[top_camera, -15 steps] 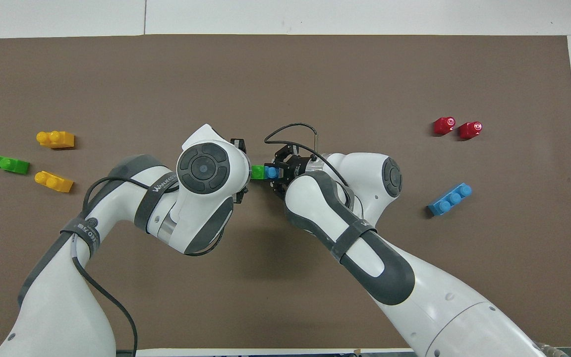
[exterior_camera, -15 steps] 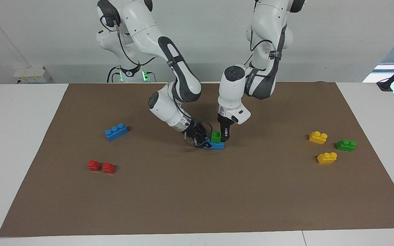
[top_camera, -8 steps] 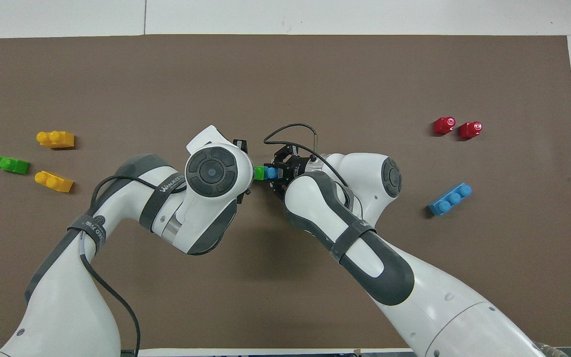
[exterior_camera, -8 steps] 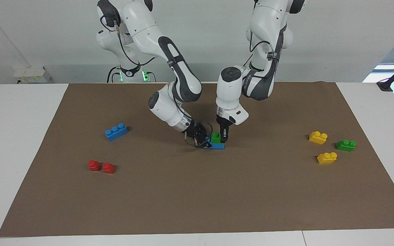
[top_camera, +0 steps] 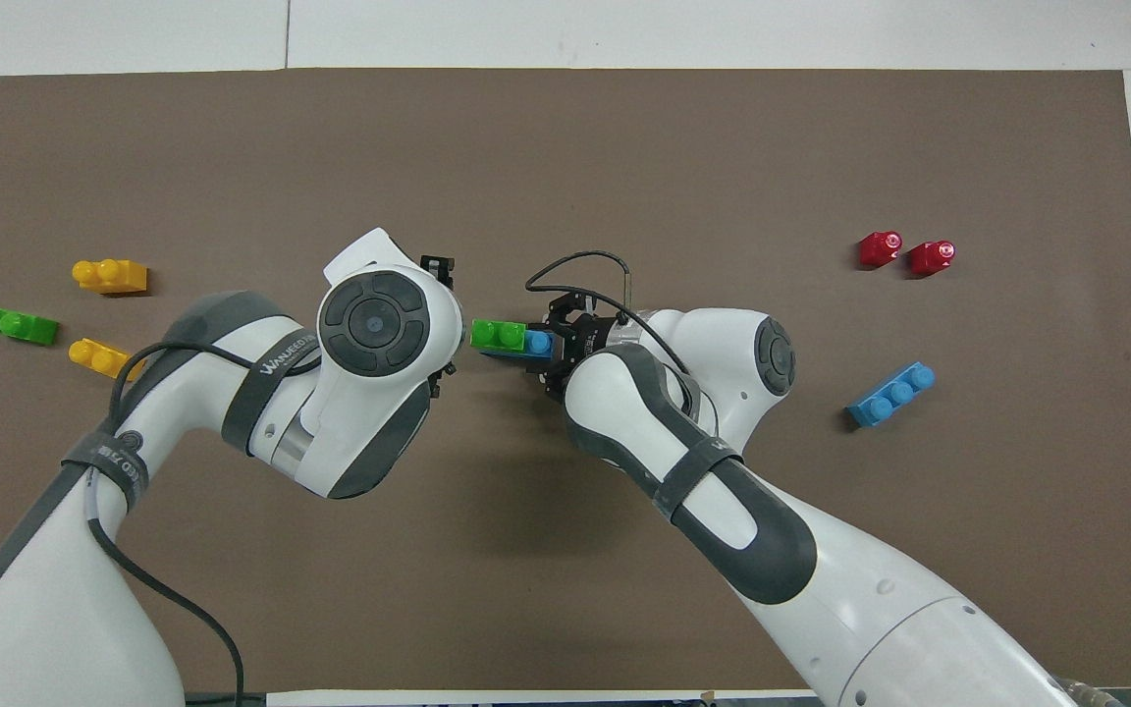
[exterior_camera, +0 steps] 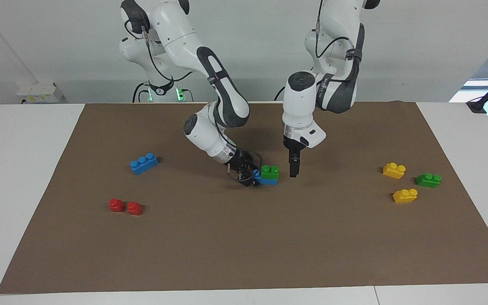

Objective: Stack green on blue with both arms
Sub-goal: 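Open both grippers and lift them away from the stacked bricks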

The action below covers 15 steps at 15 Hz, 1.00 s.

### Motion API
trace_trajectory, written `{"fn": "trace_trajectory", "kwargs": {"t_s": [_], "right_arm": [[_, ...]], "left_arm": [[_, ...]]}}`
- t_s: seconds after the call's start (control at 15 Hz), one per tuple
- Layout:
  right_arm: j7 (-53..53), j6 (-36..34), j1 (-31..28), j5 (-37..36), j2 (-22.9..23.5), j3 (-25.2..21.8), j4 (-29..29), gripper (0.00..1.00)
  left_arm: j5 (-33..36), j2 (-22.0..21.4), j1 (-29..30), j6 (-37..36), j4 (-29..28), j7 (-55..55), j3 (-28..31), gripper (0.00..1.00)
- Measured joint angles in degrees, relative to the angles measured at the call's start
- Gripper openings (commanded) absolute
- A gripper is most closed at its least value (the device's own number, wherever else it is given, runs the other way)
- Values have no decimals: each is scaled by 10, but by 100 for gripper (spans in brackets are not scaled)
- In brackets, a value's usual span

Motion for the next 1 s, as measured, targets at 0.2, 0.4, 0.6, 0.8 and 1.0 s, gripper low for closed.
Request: {"fn": "trace_trajectory", "kwargs": {"t_s": [0.2,0.4,0.6,0.8,1.0], "right_arm": [[0,0,-2,0,-1,-2,0,100],[-1,-49,-34,-7,-15,-8,3,100],[-1,-166,-112,-89,-51,-13,8,100],[-7,-288,-204,-217,-90,-15,30,100],[-13,-386,-264,-326,-115,-14,83,100]], "left_arm": [[-19,-33,54,-56,24,138,1,100],[-76,-46,130,-87,64,326,2,100],[-98,-62,190,-112,83,528,5,100],[-101,-72,220,-171,112,726,7,100],[-101,-80,234,-223,136,892,15,100]]}}
